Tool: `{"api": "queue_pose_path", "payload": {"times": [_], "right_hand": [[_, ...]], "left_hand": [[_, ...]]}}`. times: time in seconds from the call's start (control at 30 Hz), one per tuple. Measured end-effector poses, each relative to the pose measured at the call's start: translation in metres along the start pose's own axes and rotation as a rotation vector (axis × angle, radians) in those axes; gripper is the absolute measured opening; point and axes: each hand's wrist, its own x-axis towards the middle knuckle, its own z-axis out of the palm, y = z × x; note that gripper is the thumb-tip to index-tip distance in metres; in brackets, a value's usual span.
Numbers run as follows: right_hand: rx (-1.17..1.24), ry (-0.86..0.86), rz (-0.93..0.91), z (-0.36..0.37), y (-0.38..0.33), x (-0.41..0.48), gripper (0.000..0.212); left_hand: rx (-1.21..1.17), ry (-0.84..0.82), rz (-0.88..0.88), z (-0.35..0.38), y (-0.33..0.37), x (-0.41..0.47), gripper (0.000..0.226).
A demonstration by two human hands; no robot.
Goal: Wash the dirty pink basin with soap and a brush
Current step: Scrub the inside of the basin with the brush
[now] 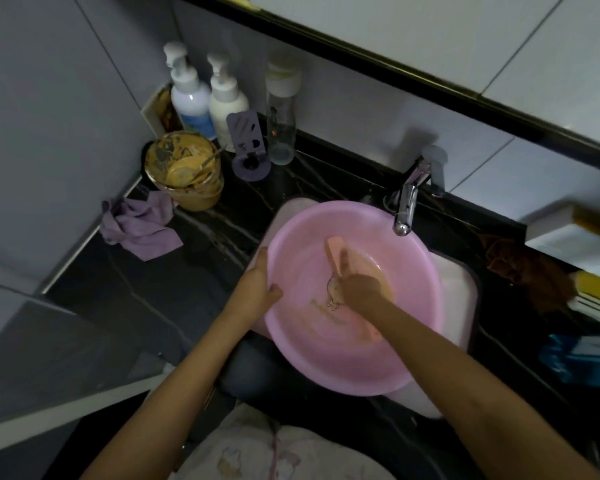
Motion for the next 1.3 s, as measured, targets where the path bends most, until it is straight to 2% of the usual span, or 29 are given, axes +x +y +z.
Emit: {"api": "queue_pose_path", "payload": {"times": [0.1,0.17,0.2,0.23,0.27,0.33,0.37,0.43,0.5,0.53,0.57,0.6,0.67,0.7,0.73,0.77,0.83,0.9,0.93,1.07,1.13,1.2,1.3], "right_hand": [[-0.011,-0.156,-0.168,0.027,-0.026,-0.036,0.074],[0.144,-0.115,-0.198,0.032,-0.019,-0.053,0.067],[0.094,-0.029,-0.209,0.032,-0.009,-0.048,0.071],[-0.005,0.037,-0.18,0.029,-0.001,-0.041,0.079],[-0.096,-0.026,-0.114,0.024,0.013,-0.029,0.084],[-0.021,0.013,0.132,0.007,0.028,-0.011,0.081],[-0.013,0.02,0.172,0.001,0.03,-0.009,0.079],[-0.151,-0.078,0.04,0.004,0.015,-0.02,0.079],[-0.35,-0.066,-0.294,0.039,-0.002,-0.034,0.084],[-0.426,-0.067,-0.394,0.048,-0.004,-0.035,0.085],[-0.404,-0.037,-0.42,0.05,-0.003,-0.029,0.086],[-0.311,-0.021,-0.346,0.044,0.0,-0.022,0.085],[-0.076,0.025,-0.039,0.015,0.015,-0.012,0.075],[-0.083,-0.012,0.093,0.009,0.023,-0.008,0.074],[-0.103,-0.076,0.148,0.004,0.022,-0.013,0.076],[-0.167,-0.09,0.112,0.009,0.019,-0.021,0.08],[-0.402,-0.09,-0.172,0.037,0.004,-0.032,0.086],[-0.445,-0.078,-0.391,0.048,-0.013,-0.038,0.087],[-0.407,-0.06,-0.386,0.045,-0.015,-0.034,0.087],[-0.298,-0.011,0.013,0.016,0.01,-0.014,0.076],[-0.409,-0.165,0.188,0.024,0.018,-0.022,0.072],[-0.392,-0.279,0.176,0.031,0.002,-0.044,0.075],[-0.29,-0.198,-0.072,0.03,-0.019,-0.046,0.08]], "left_hand": [[0.018,0.007,0.014,0.0,0.001,0.0,0.074],[-0.002,0.008,0.019,0.0,0.002,-0.002,0.074],[-0.01,0.006,0.02,-0.001,0.001,-0.001,0.074],[-0.011,-0.003,0.018,-0.001,0.001,-0.001,0.074],[-0.007,-0.007,0.02,-0.001,0.001,-0.001,0.074],[-0.008,0.001,0.014,-0.001,0.003,-0.002,0.071],[-0.01,0.008,0.01,0.0,0.003,-0.003,0.07],[-0.014,0.009,0.013,0.001,0.003,-0.004,0.071],[-0.021,0.016,0.023,0.001,0.003,-0.004,0.07],[-0.027,0.017,0.031,0.0,0.002,-0.004,0.069],[-0.027,0.015,0.034,0.0,0.003,-0.004,0.069],[-0.014,0.012,0.034,-0.001,0.003,-0.003,0.069],[0.016,0.011,0.034,-0.001,0.005,-0.004,0.07],[0.022,0.017,0.033,0.0,0.006,-0.004,0.07],[0.018,0.019,0.027,0.0,0.006,-0.004,0.07],[0.013,0.017,0.022,0.0,0.006,-0.004,0.07],[0.009,0.025,0.042,0.0,0.007,-0.005,0.07],[0.001,0.031,0.055,-0.001,0.007,-0.005,0.069],[0.002,0.025,0.055,-0.001,0.007,-0.006,0.069],[0.032,0.032,0.033,-0.001,0.008,-0.006,0.072],[0.013,0.035,0.036,0.001,0.009,-0.006,0.072],[0.015,0.057,0.056,0.002,0.008,-0.006,0.073],[0.041,0.069,0.066,0.004,0.005,-0.005,0.075]]}}
